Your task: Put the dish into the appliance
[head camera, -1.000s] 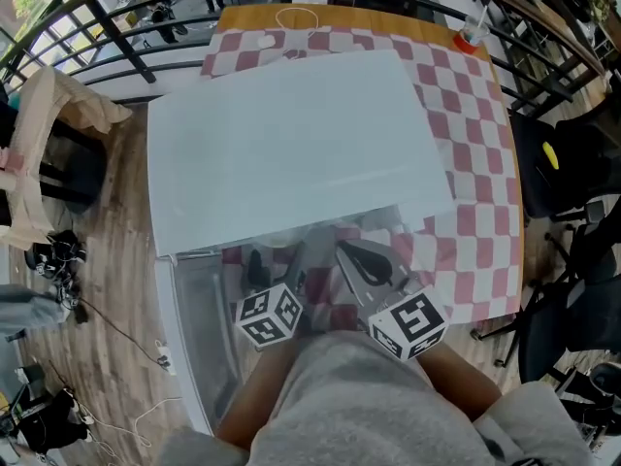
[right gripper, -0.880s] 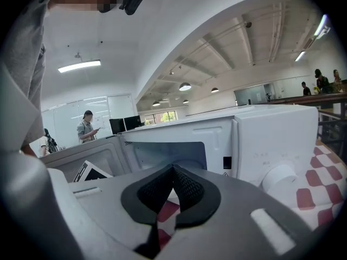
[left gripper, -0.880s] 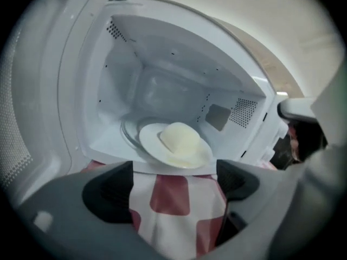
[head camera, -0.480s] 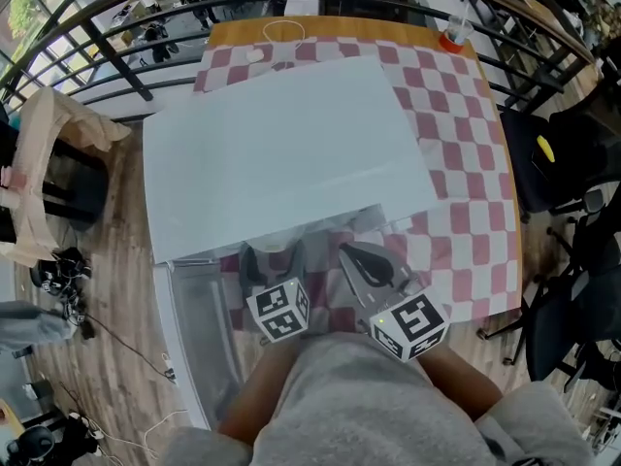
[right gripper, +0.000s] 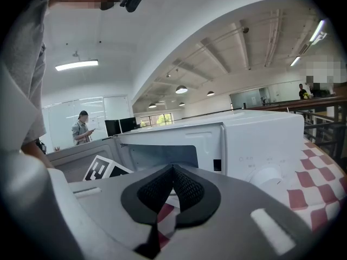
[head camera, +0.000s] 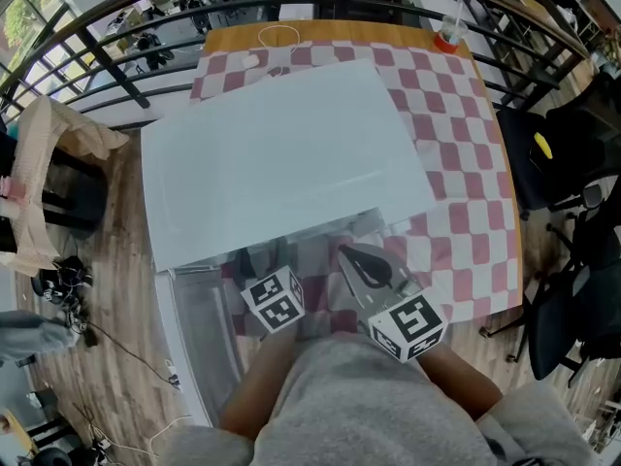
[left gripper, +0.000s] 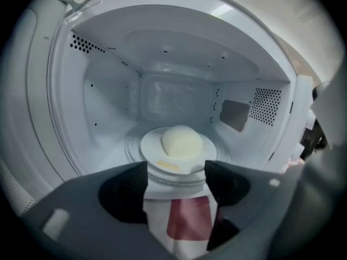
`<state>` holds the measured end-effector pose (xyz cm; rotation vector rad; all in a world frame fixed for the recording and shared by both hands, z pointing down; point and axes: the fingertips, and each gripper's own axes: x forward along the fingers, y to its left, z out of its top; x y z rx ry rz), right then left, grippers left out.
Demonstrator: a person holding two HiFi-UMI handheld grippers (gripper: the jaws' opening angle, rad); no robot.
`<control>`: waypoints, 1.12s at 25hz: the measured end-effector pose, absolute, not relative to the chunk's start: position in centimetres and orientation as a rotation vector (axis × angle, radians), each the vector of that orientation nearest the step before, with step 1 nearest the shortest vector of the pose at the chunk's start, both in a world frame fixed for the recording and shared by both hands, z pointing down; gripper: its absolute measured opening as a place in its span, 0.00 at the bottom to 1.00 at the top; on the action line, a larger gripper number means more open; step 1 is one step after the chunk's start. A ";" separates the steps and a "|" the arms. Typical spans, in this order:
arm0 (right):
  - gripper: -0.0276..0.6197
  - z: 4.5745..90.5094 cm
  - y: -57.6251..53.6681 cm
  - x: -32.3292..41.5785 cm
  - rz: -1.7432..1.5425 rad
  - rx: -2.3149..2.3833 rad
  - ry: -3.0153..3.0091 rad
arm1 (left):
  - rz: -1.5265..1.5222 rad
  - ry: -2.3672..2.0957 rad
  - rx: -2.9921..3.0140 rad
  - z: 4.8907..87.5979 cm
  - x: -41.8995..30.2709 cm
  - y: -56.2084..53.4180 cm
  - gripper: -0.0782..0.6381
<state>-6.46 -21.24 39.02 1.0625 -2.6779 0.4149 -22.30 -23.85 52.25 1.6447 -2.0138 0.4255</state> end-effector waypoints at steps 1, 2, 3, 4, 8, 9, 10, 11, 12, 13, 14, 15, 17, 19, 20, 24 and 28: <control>0.04 39.1 -21.3 -6.5 0.416 1.065 -2.678 | 0.441 -2.024 1.645 52.1 -22.5 -23.9 0.54; 0.04 39.1 -21.3 -6.5 0.416 1.068 -2.678 | 0.456 -2.032 1.646 52.0 -22.7 -24.1 0.50; 0.04 39.1 -21.3 -6.5 0.415 1.069 -2.677 | 0.466 -2.036 1.647 52.0 -22.8 -24.3 0.46; 0.04 39.1 -21.3 -6.5 0.415 1.071 -2.676 | 0.469 -2.035 1.650 51.9 -22.9 -24.5 0.44; 0.04 39.1 -21.5 -6.5 0.418 1.076 -2.672 | 0.457 -2.020 1.668 51.9 -22.8 -24.9 0.39; 0.04 39.1 -21.5 -6.4 0.415 1.079 -2.672 | 0.454 -2.019 1.672 51.9 -22.7 -24.9 0.38; 0.04 39.1 -21.5 -6.3 0.409 1.084 -2.671 | 0.453 -2.019 1.675 51.9 -22.7 -24.8 0.37; 0.04 39.1 -21.6 -6.0 0.404 1.092 -2.669 | 0.454 -2.018 1.678 51.9 -22.7 -24.8 0.35; 0.04 39.1 -21.7 -5.7 0.400 1.101 -2.666 | 0.456 -2.019 1.679 52.0 -22.8 -24.7 0.33; 0.04 39.0 -21.9 -5.3 0.397 1.112 -2.663 | 0.460 -2.020 1.677 52.0 -22.9 -24.5 0.29; 0.04 39.0 -22.0 -4.8 0.394 1.124 -2.658 | 0.465 -2.024 1.674 52.0 -22.9 -24.3 0.24; 0.04 39.0 -22.2 -4.3 0.390 1.136 -2.652 | 0.471 -2.028 1.674 52.0 -22.9 -24.1 0.22; 0.04 39.0 -22.5 -3.2 0.382 1.166 -2.638 | 0.479 -2.037 1.685 51.8 -23.0 -23.8 0.19; 0.04 39.0 -22.9 -2.2 0.378 1.193 -2.622 | 0.481 -2.047 1.699 51.5 -23.0 -23.5 0.16; 0.04 39.0 -23.0 -1.8 0.376 1.204 -2.615 | 0.479 -2.052 1.706 51.3 -22.9 -23.4 0.13; 0.04 39.2 -22.9 -0.1 0.367 1.237 -2.589 | 0.476 -2.049 1.738 50.6 -22.3 -22.6 0.12; 0.04 39.5 -22.5 1.1 0.372 1.255 -2.571 | 0.459 -2.031 1.758 50.2 -21.3 -21.9 0.12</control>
